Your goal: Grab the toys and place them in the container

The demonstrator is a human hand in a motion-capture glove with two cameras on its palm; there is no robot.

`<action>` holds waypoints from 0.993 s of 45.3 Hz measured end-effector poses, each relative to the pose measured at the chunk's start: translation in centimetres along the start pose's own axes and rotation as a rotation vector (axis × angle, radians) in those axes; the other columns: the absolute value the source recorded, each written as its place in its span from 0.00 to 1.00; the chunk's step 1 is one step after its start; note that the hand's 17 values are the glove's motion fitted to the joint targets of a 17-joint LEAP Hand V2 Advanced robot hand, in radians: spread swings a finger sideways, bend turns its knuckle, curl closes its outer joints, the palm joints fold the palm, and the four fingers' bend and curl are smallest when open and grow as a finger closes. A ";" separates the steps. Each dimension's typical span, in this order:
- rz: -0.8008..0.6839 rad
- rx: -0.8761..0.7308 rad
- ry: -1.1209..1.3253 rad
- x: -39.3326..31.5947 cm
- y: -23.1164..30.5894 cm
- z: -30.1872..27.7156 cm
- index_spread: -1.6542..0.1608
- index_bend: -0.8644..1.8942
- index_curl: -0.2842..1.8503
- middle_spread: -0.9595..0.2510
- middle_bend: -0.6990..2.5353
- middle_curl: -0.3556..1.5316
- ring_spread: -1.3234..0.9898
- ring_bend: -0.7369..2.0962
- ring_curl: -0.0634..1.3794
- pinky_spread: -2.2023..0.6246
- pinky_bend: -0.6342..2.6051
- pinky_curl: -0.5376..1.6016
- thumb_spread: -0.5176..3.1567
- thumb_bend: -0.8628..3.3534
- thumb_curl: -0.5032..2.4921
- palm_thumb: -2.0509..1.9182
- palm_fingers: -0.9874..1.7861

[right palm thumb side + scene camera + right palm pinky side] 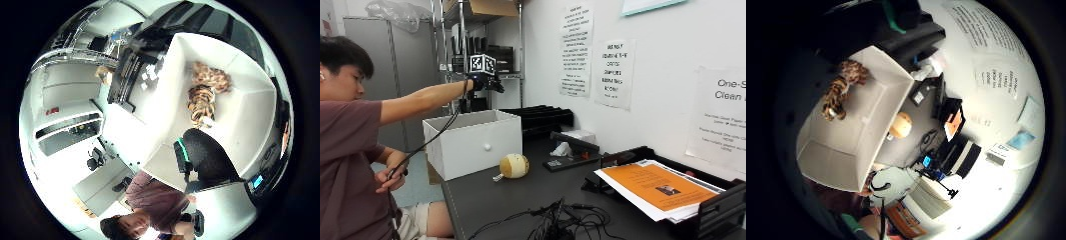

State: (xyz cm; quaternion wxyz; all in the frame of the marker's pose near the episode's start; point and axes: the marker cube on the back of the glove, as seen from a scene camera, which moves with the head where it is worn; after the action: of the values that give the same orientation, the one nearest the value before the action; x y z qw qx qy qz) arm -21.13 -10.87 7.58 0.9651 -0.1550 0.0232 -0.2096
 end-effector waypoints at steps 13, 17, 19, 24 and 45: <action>0.173 -0.013 0.053 6.4 3.6 -3.4 0.81 0.33 0.28 0.81 0.25 0.40 0.55 0.36 0.39 0.79 0.50 0.46 0.47 0.20 0.36 0.56 0.22; 0.234 -0.014 0.070 10.5 6.5 -3.2 0.80 0.33 0.26 0.81 0.25 0.39 0.56 0.35 0.37 0.79 0.49 0.45 0.48 0.20 0.35 0.56 0.23; 0.264 -0.014 0.065 12.3 7.8 -2.9 0.80 0.33 0.26 0.80 0.25 0.38 0.56 0.34 0.37 0.80 0.48 0.45 0.48 0.20 0.35 0.56 0.24; 0.342 -0.018 0.042 17.9 11.7 -1.3 0.79 0.34 0.24 0.80 0.25 0.37 0.57 0.34 0.36 0.80 0.47 0.44 0.49 0.20 0.33 0.56 0.25; 0.300 -0.194 -0.188 20.4 5.2 25.6 0.78 0.34 0.22 0.77 0.25 0.33 0.57 0.34 0.36 0.80 0.46 0.43 0.51 0.20 0.31 0.56 0.27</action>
State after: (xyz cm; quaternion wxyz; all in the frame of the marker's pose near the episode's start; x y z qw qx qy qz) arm 2.32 -7.36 30.69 0.9640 -0.2611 -0.0241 -0.0446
